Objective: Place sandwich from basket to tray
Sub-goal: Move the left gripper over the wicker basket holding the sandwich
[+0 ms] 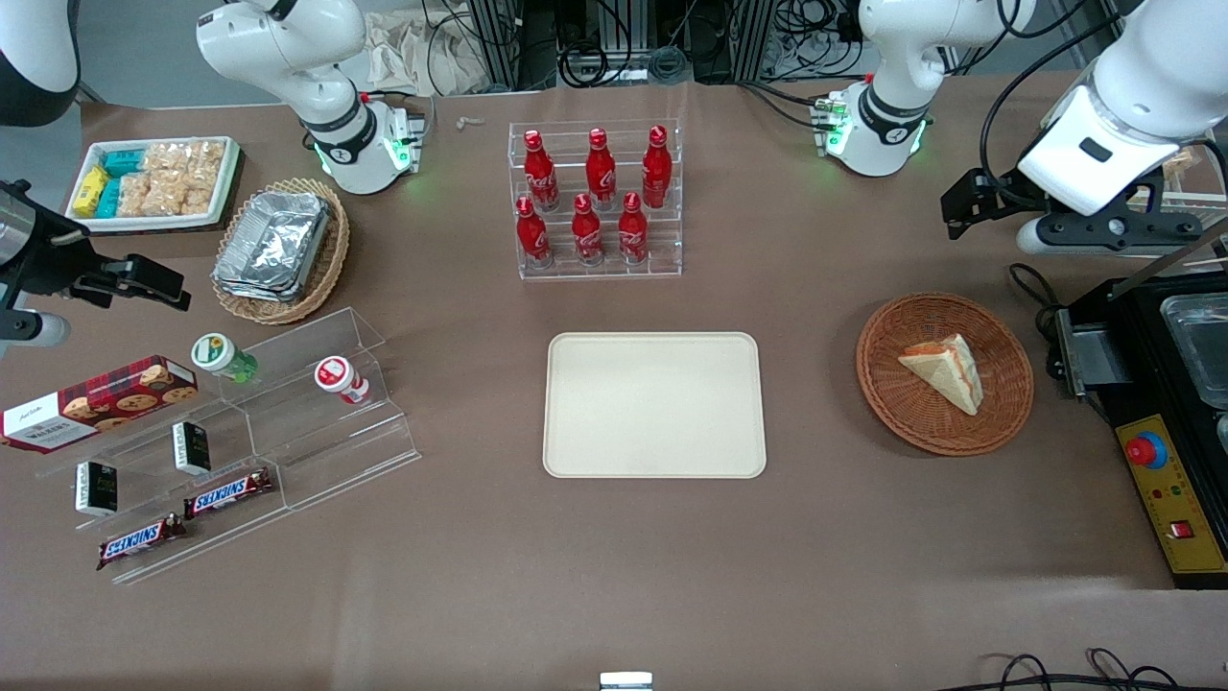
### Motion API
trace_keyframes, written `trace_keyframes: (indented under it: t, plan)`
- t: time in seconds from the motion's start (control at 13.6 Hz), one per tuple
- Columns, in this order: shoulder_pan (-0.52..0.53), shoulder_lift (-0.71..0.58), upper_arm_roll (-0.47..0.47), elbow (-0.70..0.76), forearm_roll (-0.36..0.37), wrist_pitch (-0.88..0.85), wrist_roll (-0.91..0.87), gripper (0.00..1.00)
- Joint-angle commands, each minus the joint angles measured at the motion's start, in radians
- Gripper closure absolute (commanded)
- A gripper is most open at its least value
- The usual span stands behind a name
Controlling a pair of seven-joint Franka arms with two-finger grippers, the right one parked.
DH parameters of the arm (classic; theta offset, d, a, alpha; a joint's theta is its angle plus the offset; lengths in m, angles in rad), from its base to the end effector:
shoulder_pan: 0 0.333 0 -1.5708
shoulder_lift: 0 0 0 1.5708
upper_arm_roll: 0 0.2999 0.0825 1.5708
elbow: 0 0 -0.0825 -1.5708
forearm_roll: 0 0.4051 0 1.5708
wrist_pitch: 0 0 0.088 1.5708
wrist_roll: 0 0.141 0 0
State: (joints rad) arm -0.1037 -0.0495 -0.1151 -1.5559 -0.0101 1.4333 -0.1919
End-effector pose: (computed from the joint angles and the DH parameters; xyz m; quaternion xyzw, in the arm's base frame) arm 0.5305 -0.1210 0.5978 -0.9992 0.0138 0.0364 0.0053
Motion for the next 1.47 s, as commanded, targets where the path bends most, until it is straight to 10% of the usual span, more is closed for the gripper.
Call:
trace_keyframes:
  t: [0.0,0.73,1.39]
  plan:
    - [-0.016,-0.001,0.025,0.019,-0.004,-0.033,-0.011,0.0]
    - [-0.008,-0.056,0.1,-0.101,0.019,-0.051,-0.167,0.0]
    - [-0.008,-0.28,0.175,-0.599,0.031,0.361,-0.438,0.0]
